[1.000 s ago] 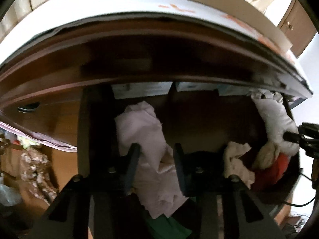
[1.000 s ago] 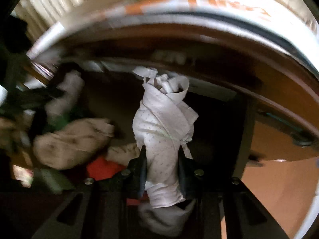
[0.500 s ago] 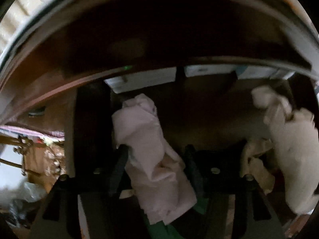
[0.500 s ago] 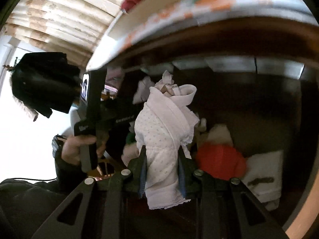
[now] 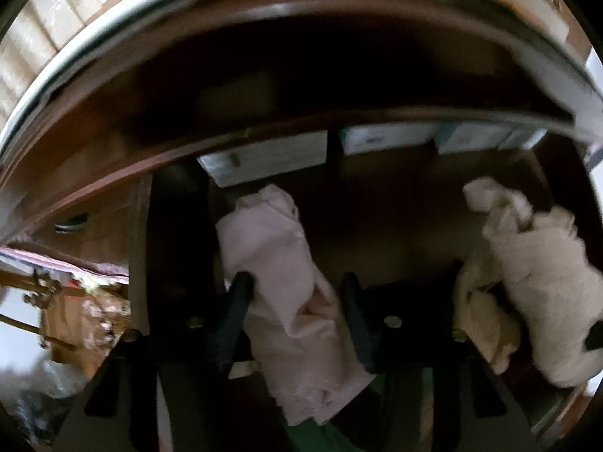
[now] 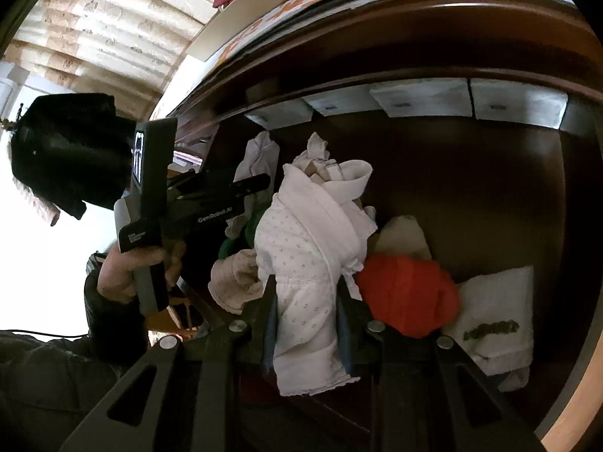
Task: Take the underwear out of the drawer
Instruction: 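Hold the white underwear in the right gripper while the left positions over the pink underwear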
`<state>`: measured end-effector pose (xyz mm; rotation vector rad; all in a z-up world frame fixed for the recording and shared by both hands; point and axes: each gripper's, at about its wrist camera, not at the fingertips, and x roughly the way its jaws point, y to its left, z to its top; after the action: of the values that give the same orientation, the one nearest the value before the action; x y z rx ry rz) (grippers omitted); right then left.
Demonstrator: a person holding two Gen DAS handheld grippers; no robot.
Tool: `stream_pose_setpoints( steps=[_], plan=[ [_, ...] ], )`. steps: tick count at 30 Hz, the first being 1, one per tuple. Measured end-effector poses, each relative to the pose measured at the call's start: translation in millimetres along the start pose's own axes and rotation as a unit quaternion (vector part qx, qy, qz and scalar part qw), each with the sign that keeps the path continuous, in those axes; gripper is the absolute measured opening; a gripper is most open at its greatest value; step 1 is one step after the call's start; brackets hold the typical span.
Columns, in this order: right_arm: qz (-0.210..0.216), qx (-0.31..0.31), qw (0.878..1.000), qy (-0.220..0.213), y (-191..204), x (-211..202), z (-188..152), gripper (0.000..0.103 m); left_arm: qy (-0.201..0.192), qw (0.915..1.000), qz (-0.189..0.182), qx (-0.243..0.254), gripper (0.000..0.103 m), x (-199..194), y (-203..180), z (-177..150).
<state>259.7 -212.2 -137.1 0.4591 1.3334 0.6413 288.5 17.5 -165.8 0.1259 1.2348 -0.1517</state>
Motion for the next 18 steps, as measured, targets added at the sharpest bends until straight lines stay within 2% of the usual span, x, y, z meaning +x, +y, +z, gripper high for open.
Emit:
stream_pose_setpoints(
  steps=[1, 2, 3, 4, 6, 10, 12, 13, 14, 16, 18],
  plan=[
    [0.001, 0.003, 1.0, -0.002, 0.0, 0.1, 0.1, 0.029, 0.015, 0.9987, -0.046, -0.014, 0.011, 3.6, 0.2, 0.1],
    [0.004, 0.007, 1.0, -0.004, -1.2, 0.1, 0.0, 0.029, 0.036, 0.9929, -0.109, -0.032, 0.011, 7.7, 1.4, -0.9],
    [0.005, 0.009, 1.0, -0.005, -2.4, 0.4, -0.1, 0.029, 0.045, 0.989, -0.137, -0.033, 0.011, 9.8, -0.2, -2.4],
    [0.006, 0.011, 1.0, -0.006, -3.3, -1.5, -0.4, 0.029, 0.045, 0.9896, -0.135, -0.021, 0.011, 10.6, -5.1, -4.2],
    [0.005, 0.013, 1.0, -0.009, -3.9, -2.5, -1.2, 0.029, 0.026, 0.994, -0.106, 0.007, 0.011, 5.4, -13.2, -7.0],
    [-0.002, 0.014, 1.0, -0.013, -4.6, -5.9, -3.7, 0.029, 0.026, 0.9927, -0.118, 0.005, 0.012, -3.3, -6.7, -3.5],
    [0.001, 0.017, 1.0, -0.014, -5.3, -5.3, -3.3, 0.029, 0.024, 0.9935, -0.111, 0.008, 0.017, -8.6, -4.0, 1.2],
    [0.001, 0.017, 1.0, -0.014, -5.0, -5.0, -3.4, 0.03, 0.022, 0.9944, -0.103, 0.012, 0.026, -11.8, -2.4, 4.5],
    [0.0, 0.017, 1.0, -0.014, -4.5, -4.7, -3.6, 0.031, 0.021, 0.995, -0.096, 0.013, 0.045, -13.9, -2.9, 7.6],
    [-0.003, 0.013, 1.0, -0.012, -2.2, -3.8, -4.0, 0.031, 0.019, 0.9964, -0.08, 0.022, 0.071, -17.9, -6.5, 7.4],
    [-0.012, 0.001, 1.0, -0.009, 2.3, -2.5, -3.9, 0.031, 0.016, 0.997, -0.068, 0.034, 0.072, -14.5, -9.8, 10.7]
  ],
)
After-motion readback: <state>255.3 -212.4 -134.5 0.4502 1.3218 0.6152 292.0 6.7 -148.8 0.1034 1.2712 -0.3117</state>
